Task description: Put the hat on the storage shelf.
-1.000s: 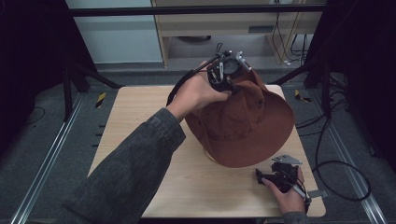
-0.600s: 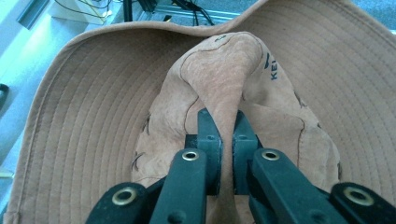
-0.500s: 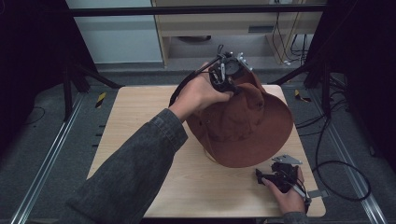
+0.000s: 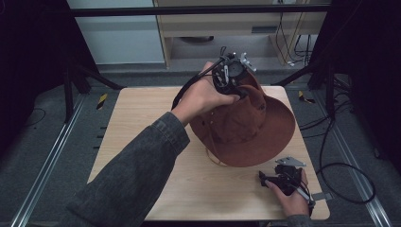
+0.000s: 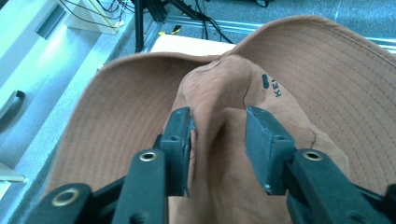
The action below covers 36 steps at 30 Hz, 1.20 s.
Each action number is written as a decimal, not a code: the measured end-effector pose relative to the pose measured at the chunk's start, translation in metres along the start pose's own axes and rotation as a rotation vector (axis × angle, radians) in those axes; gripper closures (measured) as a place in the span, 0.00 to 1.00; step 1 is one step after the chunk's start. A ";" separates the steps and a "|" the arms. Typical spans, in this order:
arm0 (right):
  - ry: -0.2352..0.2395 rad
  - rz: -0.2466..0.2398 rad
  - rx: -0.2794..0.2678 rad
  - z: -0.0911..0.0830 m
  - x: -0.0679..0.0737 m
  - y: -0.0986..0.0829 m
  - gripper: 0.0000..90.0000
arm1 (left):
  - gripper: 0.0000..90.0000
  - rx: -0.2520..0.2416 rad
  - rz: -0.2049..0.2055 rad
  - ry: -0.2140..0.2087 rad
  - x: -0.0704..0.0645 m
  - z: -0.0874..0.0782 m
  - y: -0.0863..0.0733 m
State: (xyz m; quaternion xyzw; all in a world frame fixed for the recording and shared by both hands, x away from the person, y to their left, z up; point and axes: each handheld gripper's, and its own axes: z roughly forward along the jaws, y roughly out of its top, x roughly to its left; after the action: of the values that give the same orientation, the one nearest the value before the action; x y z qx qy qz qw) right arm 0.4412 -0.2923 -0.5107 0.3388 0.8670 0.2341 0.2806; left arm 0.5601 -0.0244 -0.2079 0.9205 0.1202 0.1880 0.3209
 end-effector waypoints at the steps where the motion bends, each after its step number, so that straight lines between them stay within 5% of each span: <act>1: -0.001 0.000 0.000 0.000 0.000 0.000 0.01 | 0.62 -0.002 0.000 0.002 0.000 0.000 0.000; 12: -0.001 0.000 0.000 0.000 0.000 0.000 0.01 | 0.38 -0.026 -0.009 0.006 0.000 -0.003 -0.005; 21: -0.001 0.000 0.000 0.000 0.000 0.000 0.01 | 0.15 -0.039 -0.056 -0.002 0.002 -0.006 -0.010; 29: -0.001 -0.001 0.000 0.000 0.000 0.000 0.01 | 0.11 -0.075 -0.052 -0.010 0.001 -0.018 -0.016; 36: -0.001 0.000 0.000 0.000 0.000 0.000 0.01 | 0.09 -0.103 -0.056 0.012 0.005 -0.032 -0.039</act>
State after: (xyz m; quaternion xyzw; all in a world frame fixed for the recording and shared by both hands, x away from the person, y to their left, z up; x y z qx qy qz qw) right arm 0.4412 -0.2923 -0.5107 0.3388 0.8669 0.2340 0.2810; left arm 0.5470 0.0246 -0.2085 0.8979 0.1380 0.1903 0.3721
